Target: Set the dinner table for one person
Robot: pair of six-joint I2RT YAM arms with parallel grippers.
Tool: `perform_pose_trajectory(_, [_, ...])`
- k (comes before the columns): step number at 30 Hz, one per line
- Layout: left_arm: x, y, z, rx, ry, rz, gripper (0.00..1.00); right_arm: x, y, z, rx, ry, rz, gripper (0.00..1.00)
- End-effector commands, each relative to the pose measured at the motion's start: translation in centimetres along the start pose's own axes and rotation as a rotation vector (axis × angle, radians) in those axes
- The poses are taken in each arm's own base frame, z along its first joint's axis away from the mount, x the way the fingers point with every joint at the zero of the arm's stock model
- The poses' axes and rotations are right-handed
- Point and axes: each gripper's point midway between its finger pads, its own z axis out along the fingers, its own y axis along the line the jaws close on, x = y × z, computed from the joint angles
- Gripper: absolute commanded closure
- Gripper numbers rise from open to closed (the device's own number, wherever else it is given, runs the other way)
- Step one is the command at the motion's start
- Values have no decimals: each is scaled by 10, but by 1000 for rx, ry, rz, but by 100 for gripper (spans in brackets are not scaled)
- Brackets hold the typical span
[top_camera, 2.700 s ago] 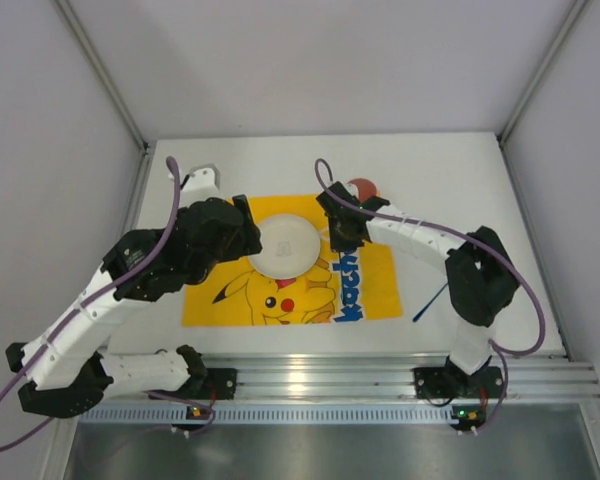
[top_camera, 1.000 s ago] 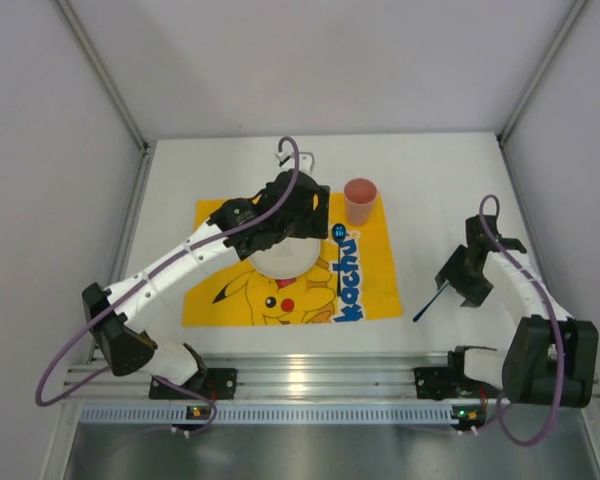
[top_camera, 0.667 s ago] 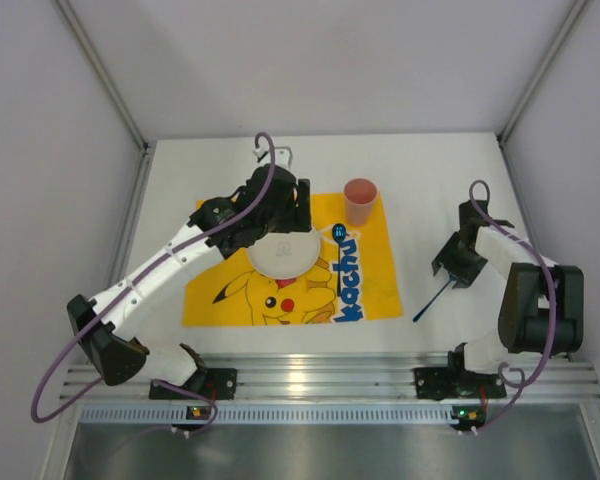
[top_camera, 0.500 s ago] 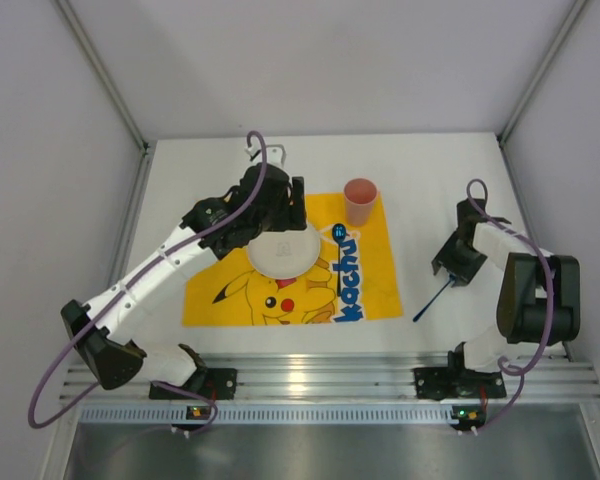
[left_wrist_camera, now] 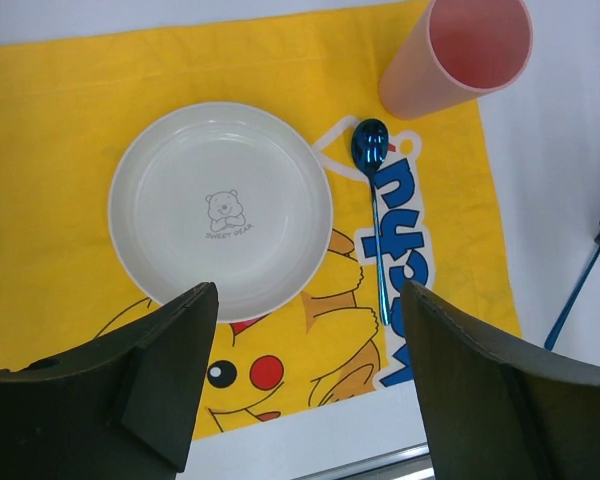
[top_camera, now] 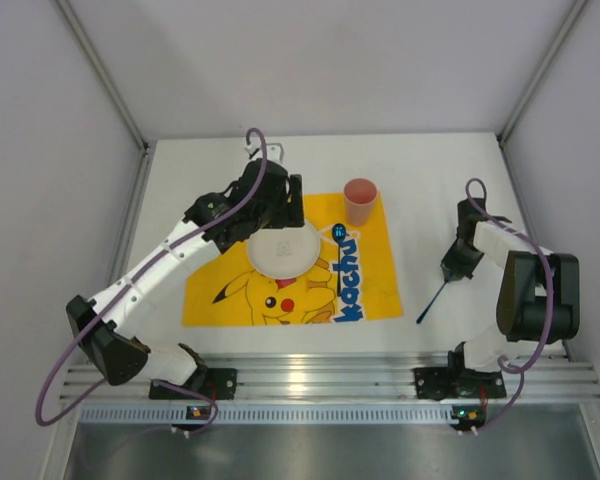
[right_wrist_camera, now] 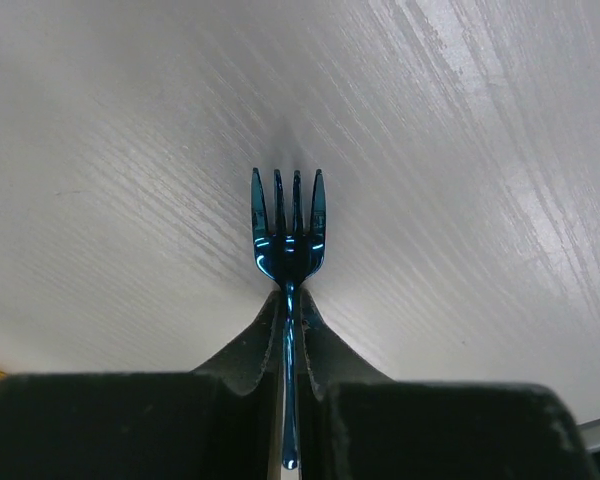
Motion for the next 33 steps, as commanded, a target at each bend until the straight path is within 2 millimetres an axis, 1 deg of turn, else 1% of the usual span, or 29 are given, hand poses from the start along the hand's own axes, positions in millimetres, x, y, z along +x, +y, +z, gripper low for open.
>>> perform_pose_trajectory(1, [-13, -21, 1, 89, -5, 19, 21, -27, 20, -5, -63, -74, -22, 100])
perform_pose_trajectory(2, [-6, -35, 4, 160, 34, 34, 21, -37, 25, -18, -86, -110, -21, 100])
perform_pose_trajectory(3, [-9, -46, 5, 214, 29, 55, 21, -40, 28, -30, -100, -117, -34, 100])
perform_pose_trajectory(4, [-6, -56, 10, 251, 49, 67, 21, -58, 41, -53, -143, -171, -39, 100])
perform_pose_trajectory(5, [-3, -65, 13, 291, 71, 78, 22, -67, 48, -72, -176, -209, -42, 100])
perform_pose_trajectory(6, [4, -82, 12, 367, 108, 98, 22, -79, 63, -99, -233, -241, -51, 100])
perform_pose_trajectory(7, [2, -94, 12, 404, 114, 109, 22, -84, 69, -114, -263, -254, -51, 100])
perform_pose_trajectory(8, [11, -103, 23, 416, 146, 129, 22, -88, 76, -127, -289, -256, -57, 100])
perform_pose_trajectory(9, [18, -120, 21, 460, 161, 158, 22, -85, 80, -138, -308, -232, -58, 100])
perform_pose_trajectory(10, [10, -134, 19, 496, 136, 162, 22, -95, 90, -162, -351, -271, -58, 100])
perform_pose_trajectory(11, [16, -144, 28, 511, 154, 166, 22, -94, 96, -176, -396, -272, -56, 100])
perform_pose_trajectory(12, [17, -156, 26, 551, 162, 154, 22, -94, 101, -195, -438, -273, -47, 100])
perform_pose_trajectory(13, [9, -168, 31, 581, 136, 137, 22, -94, 102, -204, -457, -277, -43, 100])
perform_pose_trajectory(15, [1, -183, 31, 628, 120, 95, 22, -90, 102, -226, -504, -295, -30, 100])
perform_pose_trajectory(16, [3, -190, 34, 655, 133, 85, 22, -89, 102, -232, -520, -301, -28, 100])
perform_pose_trajectory(18, [-7, -204, 35, 702, 113, 57, 22, -82, 102, -242, -549, -288, -30, 100])
perform_pose_trajectory(19, [-5, -211, 40, 719, 124, 44, 23, -76, 100, -247, -558, -282, -31, 100])
perform_pose_trajectory(21, [-6, -220, 44, 745, 127, 37, 23, -71, 99, -252, -574, -277, -33, 100])
perform_pose_trajectory(22, [-7, -225, 42, 770, 129, 32, 24, -68, 97, -257, -583, -286, -35, 100])
perform_pose_trajectory(23, [-12, -232, 40, 804, 115, 15, 24, -64, 97, -257, -586, -278, -36, 100])
perform_pose_trajectory(24, [-10, -238, 41, 828, 123, 8, 24, -62, 95, -258, -589, -273, -36, 100])
perform_pose_trajectory(25, [-7, -246, 35, 870, 145, -8, 24, -59, 94, -260, -593, -272, -38, 100])
perform_pose_trajectory(26, [-10, -253, 32, 911, 135, -16, 24, -55, 93, -260, -595, -264, -39, 100])
perform_pose_trajectory(27, [-6, -257, 35, 931, 155, -27, 24, -54, 92, -260, -599, -261, -39, 100])
perform_pose_trajectory(28, [-3, -262, 33, 958, 171, -32, 24, -52, 91, -264, -608, -270, -42, 100])
perform_pose_trajectory(29, [0, -268, 26, 996, 194, -40, 24, -51, 90, -265, -609, -267, -39, 100])
perform_pose_trajectory(30, [2, -272, 27, 1015, 197, -42, 24, -50, 89, -267, -611, -269, -38, 100])
perform_pose_trajectory(32, [11, -280, 21, 1059, 229, -42, 24, -50, 88, -271, -615, -276, -41, 100])
perform_pose_trajectory(33, [10, -283, 20, 1078, 222, -44, 25, -50, 88, -271, -614, -275, -41, 100])
